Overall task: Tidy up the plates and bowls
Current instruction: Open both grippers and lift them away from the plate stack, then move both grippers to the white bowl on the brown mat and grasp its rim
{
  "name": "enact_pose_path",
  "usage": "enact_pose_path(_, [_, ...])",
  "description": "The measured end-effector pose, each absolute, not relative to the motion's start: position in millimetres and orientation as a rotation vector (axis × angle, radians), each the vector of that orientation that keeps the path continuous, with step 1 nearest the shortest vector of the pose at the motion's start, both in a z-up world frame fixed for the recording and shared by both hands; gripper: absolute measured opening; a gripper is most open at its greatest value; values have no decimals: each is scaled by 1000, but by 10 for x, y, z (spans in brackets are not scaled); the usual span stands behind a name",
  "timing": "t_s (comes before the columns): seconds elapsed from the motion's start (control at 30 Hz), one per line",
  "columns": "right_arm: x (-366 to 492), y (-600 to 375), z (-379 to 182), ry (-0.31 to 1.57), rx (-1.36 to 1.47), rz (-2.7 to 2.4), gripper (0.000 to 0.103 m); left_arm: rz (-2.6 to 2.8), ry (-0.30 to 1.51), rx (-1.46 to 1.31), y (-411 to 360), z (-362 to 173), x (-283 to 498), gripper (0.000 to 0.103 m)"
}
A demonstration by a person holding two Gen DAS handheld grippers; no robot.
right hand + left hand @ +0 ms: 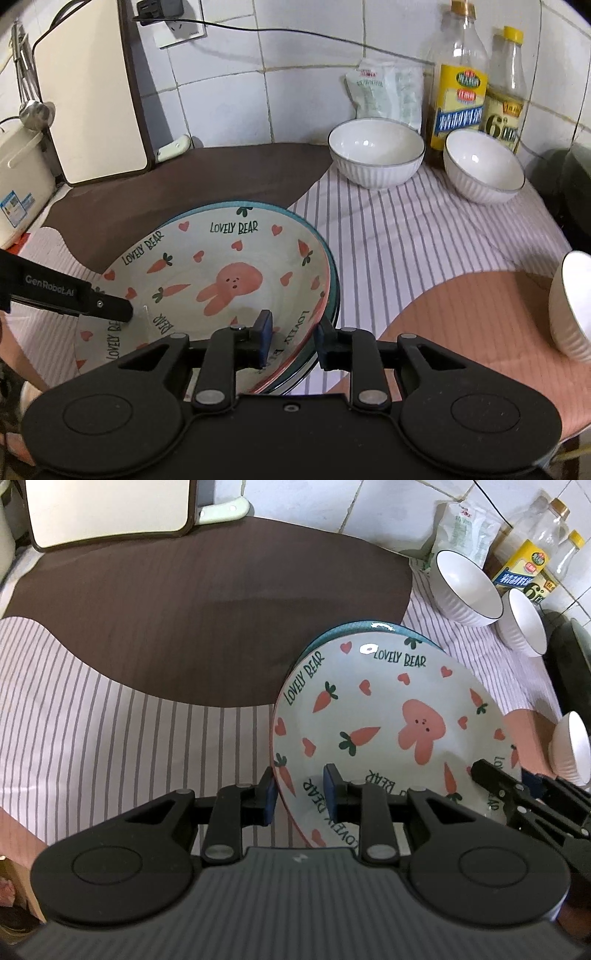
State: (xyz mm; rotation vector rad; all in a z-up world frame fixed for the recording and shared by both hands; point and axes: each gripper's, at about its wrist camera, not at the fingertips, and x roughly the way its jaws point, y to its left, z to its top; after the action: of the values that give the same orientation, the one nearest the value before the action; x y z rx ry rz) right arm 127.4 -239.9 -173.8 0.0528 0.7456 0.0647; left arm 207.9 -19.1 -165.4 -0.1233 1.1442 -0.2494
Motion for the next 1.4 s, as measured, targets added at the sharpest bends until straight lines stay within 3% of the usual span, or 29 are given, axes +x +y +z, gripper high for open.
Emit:
enact_pose_path(0.57, [1189, -2412, -1794, 683, -2, 72, 32, -177, 1112, -51, -353, -1592, 1973, 24])
enact_pose_path(1.0, [742, -2611, -1268, 552, -24, 145, 32, -254, 1020, 18, -534, -957, 1589, 24])
enact_pose_path(1.17, [446, -2831, -1060, 501, -29, 172, 34, -307, 990, 73, -714, -702, 1340, 33])
enact_pose_path(1.4, [33, -3140, -922, 462, -56, 172, 45, -413, 969, 132, -1053, -432, 1121, 41])
